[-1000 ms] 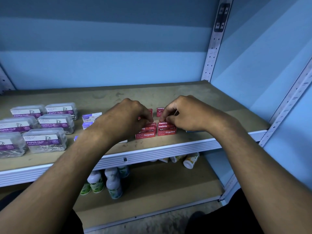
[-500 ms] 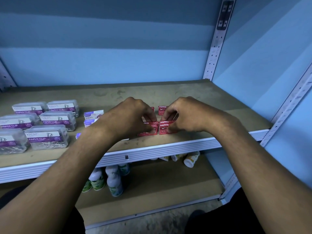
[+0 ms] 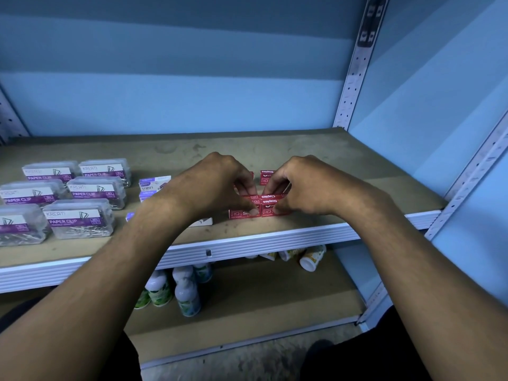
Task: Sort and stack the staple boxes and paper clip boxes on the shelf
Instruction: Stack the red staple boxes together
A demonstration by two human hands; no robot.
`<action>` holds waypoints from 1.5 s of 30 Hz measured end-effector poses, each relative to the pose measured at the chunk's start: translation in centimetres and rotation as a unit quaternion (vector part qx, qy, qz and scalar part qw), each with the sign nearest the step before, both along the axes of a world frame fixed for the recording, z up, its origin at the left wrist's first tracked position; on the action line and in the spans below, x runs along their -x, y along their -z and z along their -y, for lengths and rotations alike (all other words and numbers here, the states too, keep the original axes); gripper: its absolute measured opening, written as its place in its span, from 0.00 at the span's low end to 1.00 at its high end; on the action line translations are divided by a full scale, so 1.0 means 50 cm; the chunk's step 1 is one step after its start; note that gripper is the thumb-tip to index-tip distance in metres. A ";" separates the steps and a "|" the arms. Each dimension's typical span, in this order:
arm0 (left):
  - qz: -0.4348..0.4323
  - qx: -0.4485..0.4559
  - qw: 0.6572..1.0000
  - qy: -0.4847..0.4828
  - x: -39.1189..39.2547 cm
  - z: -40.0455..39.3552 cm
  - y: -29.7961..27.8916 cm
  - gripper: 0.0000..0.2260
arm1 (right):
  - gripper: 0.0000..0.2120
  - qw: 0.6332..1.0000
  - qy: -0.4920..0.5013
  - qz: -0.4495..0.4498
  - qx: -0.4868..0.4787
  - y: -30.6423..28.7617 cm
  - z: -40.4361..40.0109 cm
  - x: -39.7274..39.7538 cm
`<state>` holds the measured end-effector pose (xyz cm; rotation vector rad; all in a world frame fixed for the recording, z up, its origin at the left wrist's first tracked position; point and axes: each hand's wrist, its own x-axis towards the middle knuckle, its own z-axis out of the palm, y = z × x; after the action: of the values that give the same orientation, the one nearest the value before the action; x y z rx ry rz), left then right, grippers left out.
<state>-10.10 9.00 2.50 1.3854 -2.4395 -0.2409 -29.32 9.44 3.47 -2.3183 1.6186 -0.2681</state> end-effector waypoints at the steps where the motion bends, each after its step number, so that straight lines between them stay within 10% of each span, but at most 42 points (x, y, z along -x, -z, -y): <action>1: -0.001 -0.001 1.000 0.001 -0.001 0.002 0.000 0.13 | 0.17 1.000 0.002 0.000 0.000 0.000 0.000 0.000; 45: 0.021 0.052 0.998 -0.013 0.016 0.075 0.013 0.15 | 0.17 0.995 0.051 0.047 0.067 0.023 0.103 0.010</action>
<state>-10.89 5.23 1.83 1.3884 -2.4289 -0.0791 -29.80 4.30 2.31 -2.2838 1.7239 -0.5167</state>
